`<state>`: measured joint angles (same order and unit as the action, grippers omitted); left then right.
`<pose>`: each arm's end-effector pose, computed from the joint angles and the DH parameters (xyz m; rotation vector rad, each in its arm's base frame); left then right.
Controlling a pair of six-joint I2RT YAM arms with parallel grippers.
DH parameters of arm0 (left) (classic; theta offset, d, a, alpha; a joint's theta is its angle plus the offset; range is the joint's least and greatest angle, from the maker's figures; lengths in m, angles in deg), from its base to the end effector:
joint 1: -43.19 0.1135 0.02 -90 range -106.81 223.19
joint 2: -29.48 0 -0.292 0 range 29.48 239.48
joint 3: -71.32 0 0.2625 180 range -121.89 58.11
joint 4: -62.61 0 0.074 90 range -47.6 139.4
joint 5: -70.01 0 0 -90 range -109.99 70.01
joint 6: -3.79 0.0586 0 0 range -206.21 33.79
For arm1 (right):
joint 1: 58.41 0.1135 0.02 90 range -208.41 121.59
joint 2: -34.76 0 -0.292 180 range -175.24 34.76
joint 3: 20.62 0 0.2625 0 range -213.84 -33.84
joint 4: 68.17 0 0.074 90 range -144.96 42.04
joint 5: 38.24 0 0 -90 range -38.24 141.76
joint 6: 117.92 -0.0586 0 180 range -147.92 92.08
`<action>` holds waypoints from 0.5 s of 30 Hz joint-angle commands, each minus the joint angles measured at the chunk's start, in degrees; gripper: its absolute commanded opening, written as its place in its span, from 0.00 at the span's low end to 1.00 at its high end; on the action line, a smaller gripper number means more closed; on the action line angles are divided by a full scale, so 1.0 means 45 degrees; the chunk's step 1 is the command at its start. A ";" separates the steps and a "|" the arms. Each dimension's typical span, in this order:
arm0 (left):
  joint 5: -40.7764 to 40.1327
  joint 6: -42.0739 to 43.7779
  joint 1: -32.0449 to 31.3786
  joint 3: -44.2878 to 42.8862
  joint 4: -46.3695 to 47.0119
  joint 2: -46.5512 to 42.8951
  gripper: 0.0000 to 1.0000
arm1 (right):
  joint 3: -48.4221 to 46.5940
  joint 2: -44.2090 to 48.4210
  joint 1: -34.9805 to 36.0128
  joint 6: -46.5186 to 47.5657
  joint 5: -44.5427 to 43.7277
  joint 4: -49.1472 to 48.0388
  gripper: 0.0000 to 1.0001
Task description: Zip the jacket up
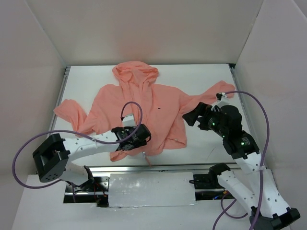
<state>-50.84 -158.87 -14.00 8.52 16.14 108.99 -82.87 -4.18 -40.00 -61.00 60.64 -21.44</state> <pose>0.1739 -0.2143 0.2142 -0.4902 2.4096 -0.2429 0.1442 0.0575 0.3485 0.1578 2.0436 0.7270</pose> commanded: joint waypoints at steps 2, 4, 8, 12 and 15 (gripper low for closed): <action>-0.0605 -0.0670 -0.0065 -0.0369 0.0611 0.0710 0.78 | 0.0193 0.0469 0.0244 0.0320 -0.0353 -0.0202 1.00; -0.0469 -0.0669 -0.0065 -0.0426 0.0847 0.0925 0.78 | 0.0272 0.0431 0.0283 0.0320 -0.0353 -0.0261 1.00; -0.0254 -0.0708 -0.0065 -0.0564 0.1022 0.1570 0.78 | 0.0213 0.0177 0.0283 0.0379 -0.0217 -0.0319 1.00; -0.0176 -0.0747 -0.0065 -0.0583 0.1218 0.2019 0.76 | 0.0233 0.0118 0.0322 0.0398 -0.0119 -0.0378 1.00; -0.0175 -0.0786 -0.0065 -0.0622 0.1238 0.2332 0.66 | 0.0272 0.0137 0.0322 0.0398 -0.0158 -0.0378 1.00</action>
<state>-51.21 -161.51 -14.06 7.69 20.82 118.43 -82.13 -3.77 -39.03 -60.19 59.99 -21.46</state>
